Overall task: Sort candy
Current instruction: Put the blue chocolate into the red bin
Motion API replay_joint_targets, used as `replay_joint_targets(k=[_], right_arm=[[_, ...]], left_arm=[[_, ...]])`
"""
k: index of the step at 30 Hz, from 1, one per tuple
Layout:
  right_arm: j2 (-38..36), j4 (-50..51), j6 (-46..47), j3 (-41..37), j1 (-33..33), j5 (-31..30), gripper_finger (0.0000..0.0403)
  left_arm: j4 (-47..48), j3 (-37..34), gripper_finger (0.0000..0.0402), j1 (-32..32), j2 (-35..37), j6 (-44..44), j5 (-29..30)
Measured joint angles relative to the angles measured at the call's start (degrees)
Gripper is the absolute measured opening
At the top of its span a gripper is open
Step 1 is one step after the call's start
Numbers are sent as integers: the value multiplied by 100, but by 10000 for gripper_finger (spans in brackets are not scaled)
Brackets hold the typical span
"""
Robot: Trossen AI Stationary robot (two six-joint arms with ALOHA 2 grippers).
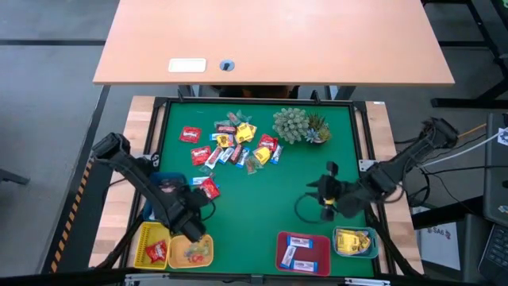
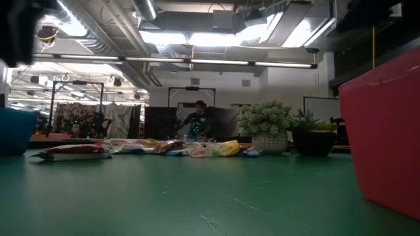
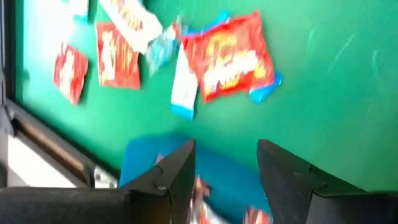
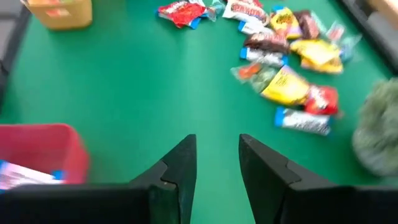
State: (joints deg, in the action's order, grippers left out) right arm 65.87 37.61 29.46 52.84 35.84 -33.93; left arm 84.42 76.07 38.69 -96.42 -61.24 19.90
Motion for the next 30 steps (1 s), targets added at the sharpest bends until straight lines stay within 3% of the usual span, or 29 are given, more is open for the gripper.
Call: replay_joint_targets(k=[6, 9, 20, 25, 30], right_arm=[[0, -443, -2530, 0, -1090, 463, 120], [0, -612, -3333, 0, -1574, 700, 120], [76, -889, -4081, 0, -2868, 1297, 126], [523, -1237, -4374, 0, -3308, 1260, 171], [1234, -1737, -5226, 0, -3604, 1264, 220]], left_arm=[[-555, 0, 157, -383, 0, 670, 87], [-720, 0, 157, -528, 0, 869, 99], [-885, 0, 157, -891, 0, 1234, 360], [-972, 0, 157, -1040, 0, 1238, 368], [-1068, 0, 157, -1146, 0, 1240, 398]])
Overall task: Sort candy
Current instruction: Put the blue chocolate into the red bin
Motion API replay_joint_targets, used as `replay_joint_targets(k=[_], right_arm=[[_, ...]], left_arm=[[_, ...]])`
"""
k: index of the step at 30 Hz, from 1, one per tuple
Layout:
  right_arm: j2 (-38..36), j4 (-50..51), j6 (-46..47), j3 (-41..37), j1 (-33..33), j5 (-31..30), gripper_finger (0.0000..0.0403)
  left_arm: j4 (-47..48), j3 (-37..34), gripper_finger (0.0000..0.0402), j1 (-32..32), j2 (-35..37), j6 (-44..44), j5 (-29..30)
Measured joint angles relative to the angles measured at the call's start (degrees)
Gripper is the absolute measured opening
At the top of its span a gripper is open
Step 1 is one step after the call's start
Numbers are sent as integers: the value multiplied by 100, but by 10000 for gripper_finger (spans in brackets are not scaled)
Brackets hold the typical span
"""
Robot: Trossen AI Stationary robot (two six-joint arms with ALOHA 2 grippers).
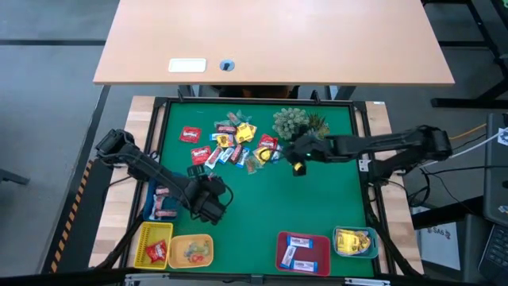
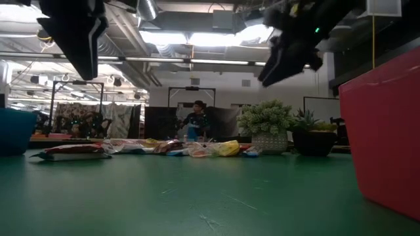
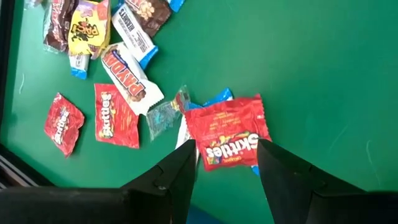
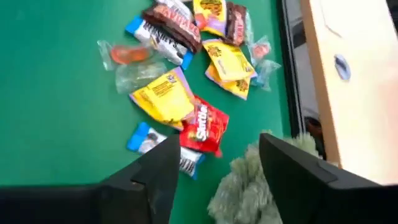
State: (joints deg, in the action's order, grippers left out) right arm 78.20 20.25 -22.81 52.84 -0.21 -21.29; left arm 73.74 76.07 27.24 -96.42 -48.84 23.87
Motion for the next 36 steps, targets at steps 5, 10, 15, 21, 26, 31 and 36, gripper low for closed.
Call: replay_joint_targets(k=[5, 10, 15, 21, 26, 31, 36], right_arm=[[621, -33, -1167, 4, -188, 345, 231], [1215, -39, -1744, 4, -303, 292, 222], [1683, -152, -1973, 4, -367, 182, 217], [2100, -485, -1974, 4, -448, 135, 216], [2286, -760, -1974, 4, -640, 195, 216], [2294, -673, -1761, 9, -992, 782, 216], [2280, -582, -1198, 25, -1270, 1698, 216]], left_arm=[[-36, 0, 157, 4, 0, 0, 232], [-89, 0, 157, 3, 0, 78, 262], [-291, 0, 157, 3, 0, 310, 292], [-466, -1, 157, -10, 0, 342, 422], [-501, -2, 157, -12, 0, 374, 427], [-551, -2, 157, -12, 0, 448, 424], [-553, -2, 157, -12, 0, 448, 423]])
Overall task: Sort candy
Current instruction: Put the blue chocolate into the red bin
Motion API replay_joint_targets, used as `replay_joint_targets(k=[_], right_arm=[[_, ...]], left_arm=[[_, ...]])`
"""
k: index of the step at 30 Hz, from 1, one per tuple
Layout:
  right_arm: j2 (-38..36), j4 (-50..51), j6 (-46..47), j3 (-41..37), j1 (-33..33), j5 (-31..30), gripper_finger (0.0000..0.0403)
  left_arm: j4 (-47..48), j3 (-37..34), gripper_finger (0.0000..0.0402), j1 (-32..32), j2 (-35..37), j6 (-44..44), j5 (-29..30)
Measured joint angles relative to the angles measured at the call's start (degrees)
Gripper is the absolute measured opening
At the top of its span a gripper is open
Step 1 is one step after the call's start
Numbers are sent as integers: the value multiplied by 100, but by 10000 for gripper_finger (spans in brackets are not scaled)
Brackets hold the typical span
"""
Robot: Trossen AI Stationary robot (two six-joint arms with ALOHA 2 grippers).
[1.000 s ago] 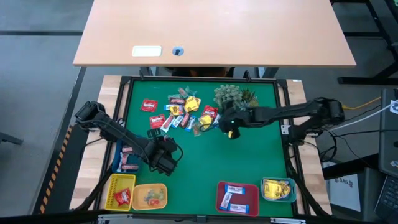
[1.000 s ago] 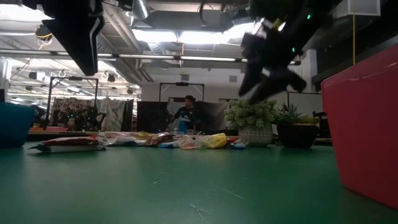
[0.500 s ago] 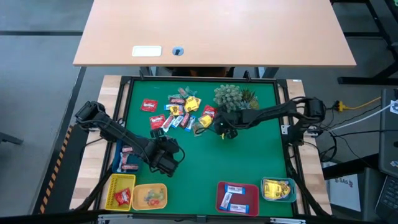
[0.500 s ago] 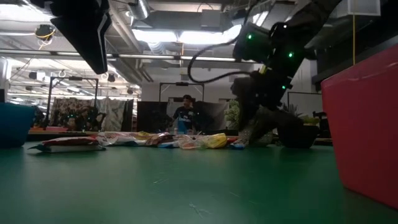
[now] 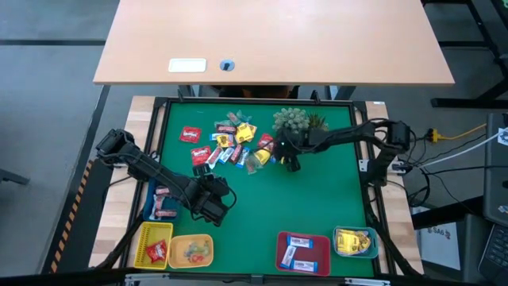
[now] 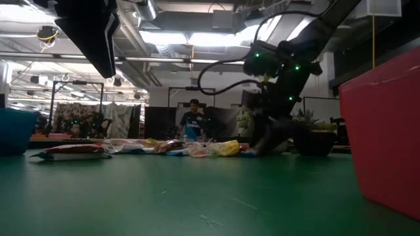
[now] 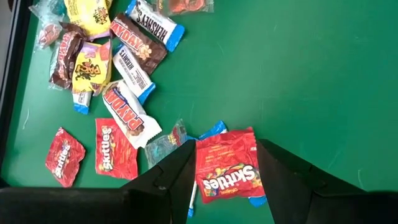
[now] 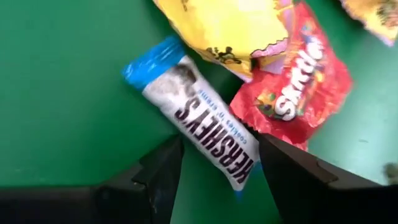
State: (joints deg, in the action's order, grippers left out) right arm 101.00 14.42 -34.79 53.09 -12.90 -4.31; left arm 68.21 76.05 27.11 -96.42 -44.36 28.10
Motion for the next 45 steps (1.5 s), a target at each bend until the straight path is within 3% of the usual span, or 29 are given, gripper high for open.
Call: replay_joint_targets(k=[8, 18, 28, 35, 39, 45], right_arm=[[-9, 466, 209, 6, -10, 770, 216], [-1, 489, 324, -7, 13, 935, 212], [2, 517, 357, -16, 24, 990, 112], [37, 915, 905, 309, 28, 946, 38], [45, 1307, 1168, 674, 24, 1092, 26], [36, 2031, 1275, 1208, 349, 1295, 48]], left_arm=[[-1, 0, 157, 0, 0, 0, -3], [-23, 0, 157, 0, 0, 0, -5], [-30, 0, 157, 0, 0, -1, -7], [-47, 0, 157, 0, 0, -2, -7], [-47, 0, 157, 0, 0, -2, -7], [-47, -2, 157, 0, 0, -6, -7]])
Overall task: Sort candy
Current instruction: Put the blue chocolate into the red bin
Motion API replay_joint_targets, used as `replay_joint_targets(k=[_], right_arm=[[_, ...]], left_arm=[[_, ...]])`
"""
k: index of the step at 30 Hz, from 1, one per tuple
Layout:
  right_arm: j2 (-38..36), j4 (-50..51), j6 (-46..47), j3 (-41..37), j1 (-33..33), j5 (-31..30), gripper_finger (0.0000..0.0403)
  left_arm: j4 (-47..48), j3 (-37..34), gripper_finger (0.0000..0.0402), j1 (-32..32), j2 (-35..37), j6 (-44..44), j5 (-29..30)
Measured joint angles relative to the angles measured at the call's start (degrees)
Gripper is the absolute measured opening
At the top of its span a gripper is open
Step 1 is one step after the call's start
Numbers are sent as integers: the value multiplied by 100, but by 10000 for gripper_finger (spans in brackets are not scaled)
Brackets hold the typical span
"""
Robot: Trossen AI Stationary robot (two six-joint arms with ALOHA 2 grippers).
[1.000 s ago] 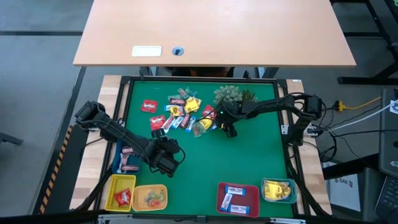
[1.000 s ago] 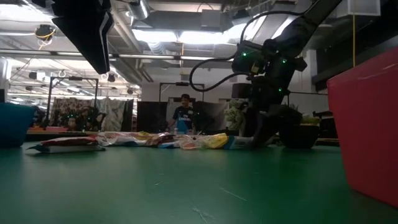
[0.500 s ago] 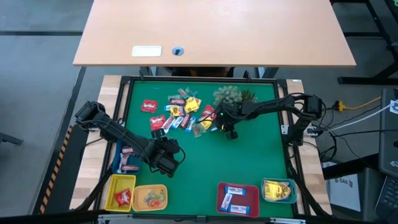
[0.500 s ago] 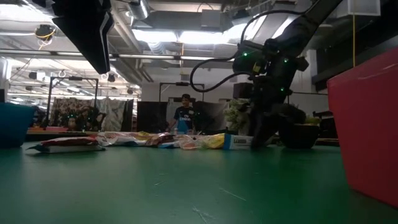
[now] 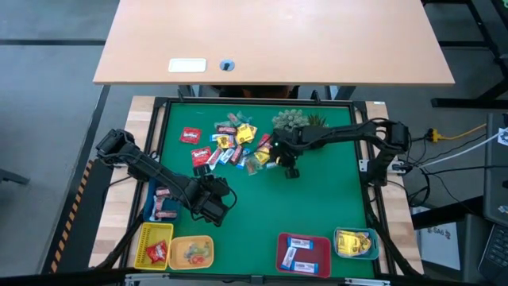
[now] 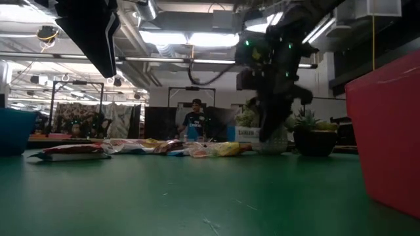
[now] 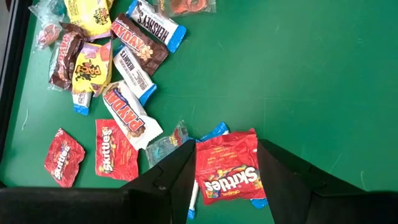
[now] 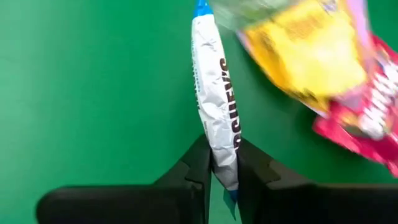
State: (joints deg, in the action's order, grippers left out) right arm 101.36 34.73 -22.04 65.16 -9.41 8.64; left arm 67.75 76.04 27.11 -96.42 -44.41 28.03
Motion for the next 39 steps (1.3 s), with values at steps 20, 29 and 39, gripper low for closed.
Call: replay_joint_targets(k=[20, 29, 39], right_arm=[[-19, 1468, 3128, 1748, 3154, 12, 52], [-21, 1483, 5630, 1755, 4471, 10, 53], [-21, 1479, 6381, 1755, 5405, -70, 55]], left_arm=[[-195, -1, 157, 9, 0, -12, -236], [-194, -1, 157, 73, 0, -1, -228], [-193, -1, 157, 252, 0, -1, -223]])
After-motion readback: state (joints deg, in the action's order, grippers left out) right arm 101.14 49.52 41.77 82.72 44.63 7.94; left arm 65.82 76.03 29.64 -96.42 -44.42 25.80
